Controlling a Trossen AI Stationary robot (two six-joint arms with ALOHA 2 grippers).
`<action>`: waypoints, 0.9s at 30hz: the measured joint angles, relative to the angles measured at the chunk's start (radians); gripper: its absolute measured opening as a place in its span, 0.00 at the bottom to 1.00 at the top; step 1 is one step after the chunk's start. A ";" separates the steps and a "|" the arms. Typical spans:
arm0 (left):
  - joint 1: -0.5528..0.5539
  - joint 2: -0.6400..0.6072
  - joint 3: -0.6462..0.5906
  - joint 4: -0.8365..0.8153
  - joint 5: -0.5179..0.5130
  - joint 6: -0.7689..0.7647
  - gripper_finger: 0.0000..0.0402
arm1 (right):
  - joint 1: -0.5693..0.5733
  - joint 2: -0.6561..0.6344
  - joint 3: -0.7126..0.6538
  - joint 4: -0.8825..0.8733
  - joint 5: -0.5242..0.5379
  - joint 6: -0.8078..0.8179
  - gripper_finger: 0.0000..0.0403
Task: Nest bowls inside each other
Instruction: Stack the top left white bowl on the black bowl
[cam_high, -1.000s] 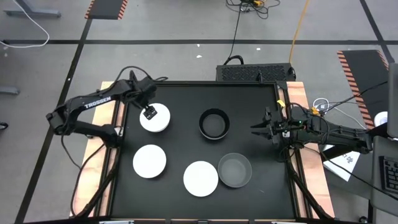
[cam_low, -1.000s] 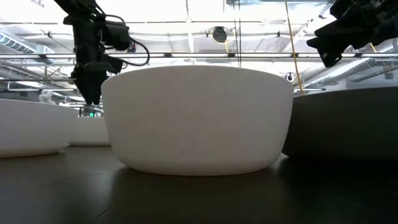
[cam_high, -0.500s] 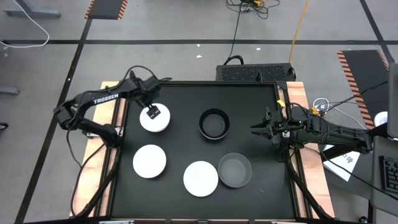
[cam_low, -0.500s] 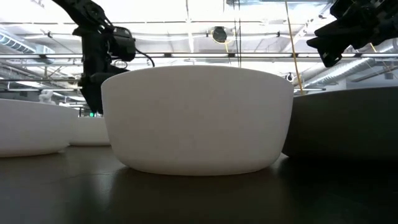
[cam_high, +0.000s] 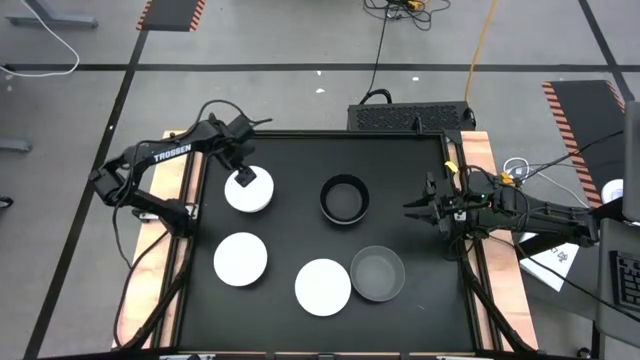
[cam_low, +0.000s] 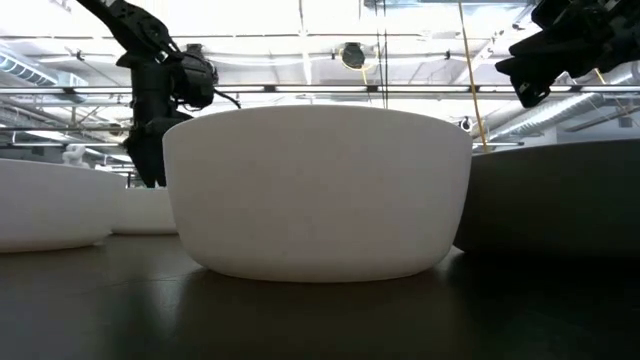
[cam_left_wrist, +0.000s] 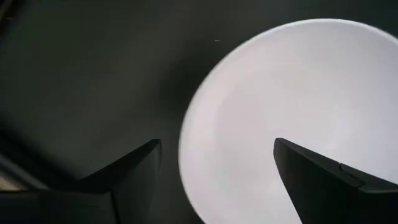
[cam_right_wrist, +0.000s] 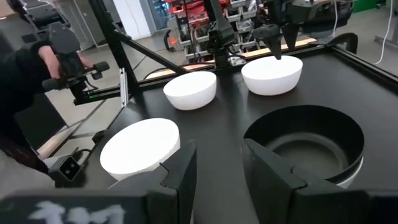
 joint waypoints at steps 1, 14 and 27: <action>0.000 0.000 0.000 0.000 0.005 0.007 0.78 | 0.000 0.000 0.000 0.000 0.000 0.000 0.30; -0.001 0.060 0.000 -0.009 0.021 0.015 0.78 | 0.000 0.000 0.000 0.001 0.000 0.023 0.30; -0.001 0.169 -0.001 0.030 0.019 0.031 0.78 | 0.000 0.000 0.000 0.000 0.000 0.023 0.30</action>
